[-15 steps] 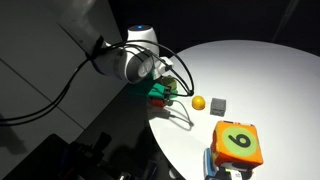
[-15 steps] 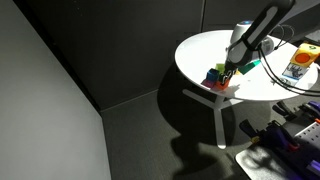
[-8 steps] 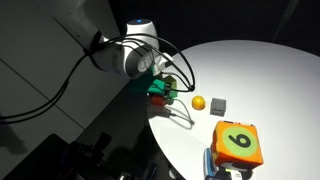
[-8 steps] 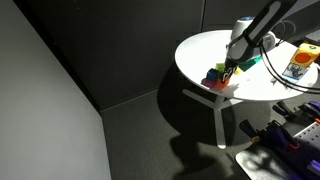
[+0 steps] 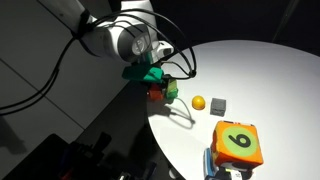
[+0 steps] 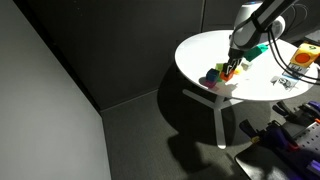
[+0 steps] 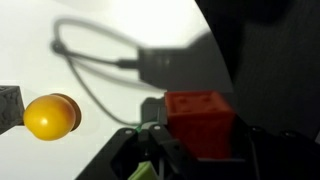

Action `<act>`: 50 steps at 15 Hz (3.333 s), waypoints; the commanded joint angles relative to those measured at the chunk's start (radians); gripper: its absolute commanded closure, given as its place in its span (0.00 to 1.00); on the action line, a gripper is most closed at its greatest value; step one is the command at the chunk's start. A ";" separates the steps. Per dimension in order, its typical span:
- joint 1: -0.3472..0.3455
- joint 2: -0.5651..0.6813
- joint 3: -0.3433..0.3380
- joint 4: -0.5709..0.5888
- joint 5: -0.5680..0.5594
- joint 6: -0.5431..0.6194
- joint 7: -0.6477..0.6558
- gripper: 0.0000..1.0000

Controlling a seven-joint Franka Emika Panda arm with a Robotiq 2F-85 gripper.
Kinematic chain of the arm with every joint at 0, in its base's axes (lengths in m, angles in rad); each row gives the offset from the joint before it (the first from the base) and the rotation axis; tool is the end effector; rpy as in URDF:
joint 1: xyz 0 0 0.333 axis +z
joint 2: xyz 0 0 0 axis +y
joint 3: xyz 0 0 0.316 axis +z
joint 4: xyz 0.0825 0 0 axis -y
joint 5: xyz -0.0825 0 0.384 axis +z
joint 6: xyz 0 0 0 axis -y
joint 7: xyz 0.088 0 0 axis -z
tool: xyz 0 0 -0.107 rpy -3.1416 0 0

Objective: Pick up the orange block and stack them on both the blue and lime green blocks

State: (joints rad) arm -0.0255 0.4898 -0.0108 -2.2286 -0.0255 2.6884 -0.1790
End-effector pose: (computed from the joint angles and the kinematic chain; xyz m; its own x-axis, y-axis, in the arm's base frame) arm 0.5388 -0.0190 0.1472 0.9856 0.1660 -0.0325 0.1664 -0.9860 0.0099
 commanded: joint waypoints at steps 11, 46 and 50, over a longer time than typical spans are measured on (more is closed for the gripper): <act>0.004 -0.167 -0.001 -0.013 -0.022 -0.132 0.025 0.69; 0.030 0.040 0.007 0.243 -0.035 -0.201 0.038 0.69; 0.029 0.038 0.008 0.238 -0.034 -0.201 0.038 0.18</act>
State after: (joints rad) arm 0.0034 0.5239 -0.0039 -2.0124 -0.0375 2.5154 -0.1590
